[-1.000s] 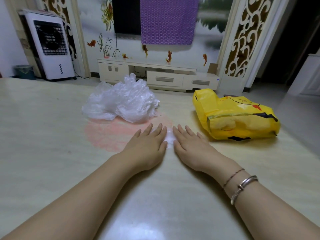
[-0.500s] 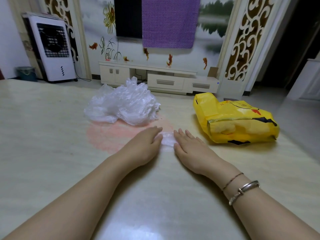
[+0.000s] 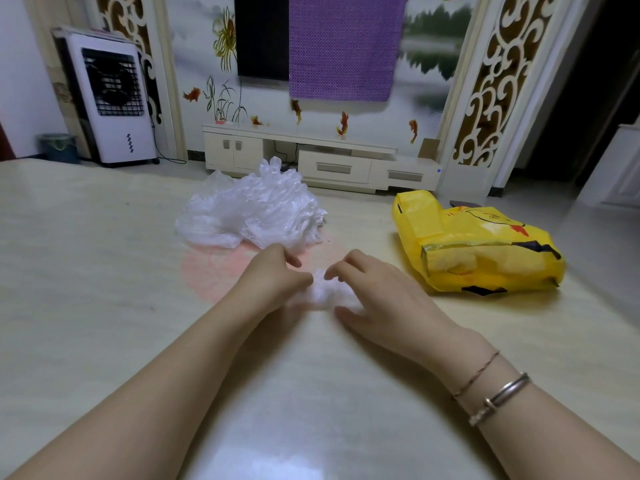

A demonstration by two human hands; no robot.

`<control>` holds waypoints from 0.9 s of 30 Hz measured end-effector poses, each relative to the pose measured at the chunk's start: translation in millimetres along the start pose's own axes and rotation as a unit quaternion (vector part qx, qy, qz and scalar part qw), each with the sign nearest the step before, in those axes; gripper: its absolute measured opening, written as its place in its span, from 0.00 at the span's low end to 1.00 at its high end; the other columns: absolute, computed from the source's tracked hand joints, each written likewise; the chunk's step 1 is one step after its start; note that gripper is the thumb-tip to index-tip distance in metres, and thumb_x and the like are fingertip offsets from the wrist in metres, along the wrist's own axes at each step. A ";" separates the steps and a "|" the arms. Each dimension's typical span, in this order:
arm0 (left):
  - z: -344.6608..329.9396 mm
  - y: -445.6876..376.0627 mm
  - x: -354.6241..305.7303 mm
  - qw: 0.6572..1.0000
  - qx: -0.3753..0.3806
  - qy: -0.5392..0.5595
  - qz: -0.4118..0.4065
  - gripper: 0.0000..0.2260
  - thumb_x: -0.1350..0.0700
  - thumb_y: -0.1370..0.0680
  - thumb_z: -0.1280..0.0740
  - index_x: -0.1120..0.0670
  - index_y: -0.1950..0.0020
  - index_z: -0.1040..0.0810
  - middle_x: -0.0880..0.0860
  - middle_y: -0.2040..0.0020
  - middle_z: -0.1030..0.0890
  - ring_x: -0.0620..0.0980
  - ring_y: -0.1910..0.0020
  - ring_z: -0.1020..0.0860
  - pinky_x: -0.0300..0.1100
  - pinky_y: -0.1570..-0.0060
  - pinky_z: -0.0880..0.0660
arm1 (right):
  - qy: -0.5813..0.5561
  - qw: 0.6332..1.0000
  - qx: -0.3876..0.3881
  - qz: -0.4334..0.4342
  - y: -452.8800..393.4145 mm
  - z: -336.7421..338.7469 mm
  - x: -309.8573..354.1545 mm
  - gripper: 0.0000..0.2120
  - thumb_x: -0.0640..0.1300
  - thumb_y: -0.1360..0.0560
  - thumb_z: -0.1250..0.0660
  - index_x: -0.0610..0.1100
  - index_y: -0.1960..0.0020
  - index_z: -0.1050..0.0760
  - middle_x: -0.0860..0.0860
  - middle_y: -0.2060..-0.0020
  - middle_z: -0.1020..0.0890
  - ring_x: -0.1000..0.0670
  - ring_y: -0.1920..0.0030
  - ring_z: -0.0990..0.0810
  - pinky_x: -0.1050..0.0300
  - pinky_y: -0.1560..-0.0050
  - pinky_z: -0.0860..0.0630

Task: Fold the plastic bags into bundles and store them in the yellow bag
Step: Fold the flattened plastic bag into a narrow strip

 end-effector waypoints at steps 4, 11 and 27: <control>1.0 6.0 2.3 0.995 0.009 0.088 0.038 0.12 0.57 0.27 0.31 0.52 0.45 0.26 0.55 0.55 0.20 0.49 0.69 0.26 0.38 0.73 0.34 | 0.010 0.999 -0.002 0.030 -0.4 -1.7 15.1 0.15 0.49 0.25 0.35 0.50 0.39 0.30 0.53 0.44 0.27 0.45 0.55 0.24 0.50 0.66 0.31; -5.9 15.9 -4.3 0.974 0.045 0.216 0.045 0.02 0.60 0.23 0.35 0.56 0.52 0.24 0.55 0.62 0.24 0.49 0.73 0.28 0.40 0.69 0.31 | -0.029 0.997 -0.070 0.010 -0.2 4.4 10.1 0.08 0.46 0.26 0.34 0.49 0.48 0.28 0.53 0.51 0.25 0.46 0.59 0.23 0.50 0.67 0.29; -23.6 24.9 -32.9 0.964 0.073 -0.119 -0.224 0.19 0.53 0.31 0.44 0.44 0.49 0.17 0.47 0.51 0.28 0.51 0.44 0.31 0.48 0.43 0.31 | -0.290 0.949 0.082 -0.091 14.8 -3.7 -37.3 0.09 0.39 0.32 0.31 0.51 0.56 0.19 0.61 0.54 0.17 0.63 0.49 0.23 0.75 0.52 0.35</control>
Point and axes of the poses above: each hand's wrist, its own y-axis away from the middle knuckle, its own z-axis out of the back of the hand, x = y × z, the point moved 9 cm from there along -y, towards the middle knuckle
